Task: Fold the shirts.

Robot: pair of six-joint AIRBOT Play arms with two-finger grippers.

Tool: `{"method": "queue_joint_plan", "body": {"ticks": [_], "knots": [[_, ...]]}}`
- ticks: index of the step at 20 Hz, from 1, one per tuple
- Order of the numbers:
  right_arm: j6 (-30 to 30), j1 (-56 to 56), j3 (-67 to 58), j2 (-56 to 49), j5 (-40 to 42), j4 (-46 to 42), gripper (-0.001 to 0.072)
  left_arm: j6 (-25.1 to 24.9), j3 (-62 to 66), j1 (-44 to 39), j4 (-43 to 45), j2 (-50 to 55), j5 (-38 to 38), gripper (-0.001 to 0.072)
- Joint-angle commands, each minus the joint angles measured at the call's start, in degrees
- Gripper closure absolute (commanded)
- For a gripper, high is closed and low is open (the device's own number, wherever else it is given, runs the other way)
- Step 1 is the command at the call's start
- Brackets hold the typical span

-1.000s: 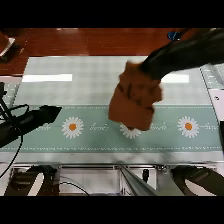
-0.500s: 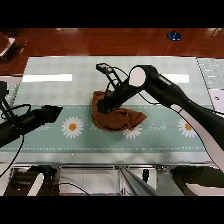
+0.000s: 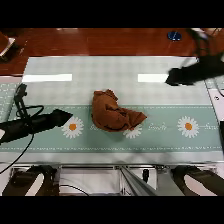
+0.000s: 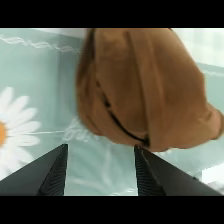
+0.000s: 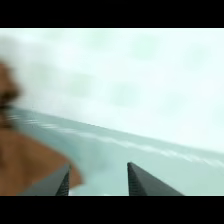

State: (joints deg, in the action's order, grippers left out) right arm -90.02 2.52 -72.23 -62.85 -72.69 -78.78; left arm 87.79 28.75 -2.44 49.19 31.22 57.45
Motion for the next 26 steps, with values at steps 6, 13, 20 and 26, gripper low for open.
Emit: {"method": "queue_joint_plan", "body": {"ticks": [6,13,20,26], "knots": [[5.2,-22.5,33.7,14.9,6.1,12.3,0.0306,-33.7,1.8,-1.4,-36.3,29.8,0.0,0.0199],[4.5,-15.5,38.6,14.8,10.7,14.4,0.0306,-35.5,15.3,-12.7,-37.0,49.3,1.1,0.0199],[4.0,-7.1,38.6,8.4,10.6,14.4,0.0306,-33.1,22.1,-14.1,-32.5,56.5,8.5,0.0693],[5.6,-1.6,38.5,-1.0,16.4,24.7,0.0306,-33.1,22.1,-13.2,-32.5,56.5,8.8,0.0693]]}}
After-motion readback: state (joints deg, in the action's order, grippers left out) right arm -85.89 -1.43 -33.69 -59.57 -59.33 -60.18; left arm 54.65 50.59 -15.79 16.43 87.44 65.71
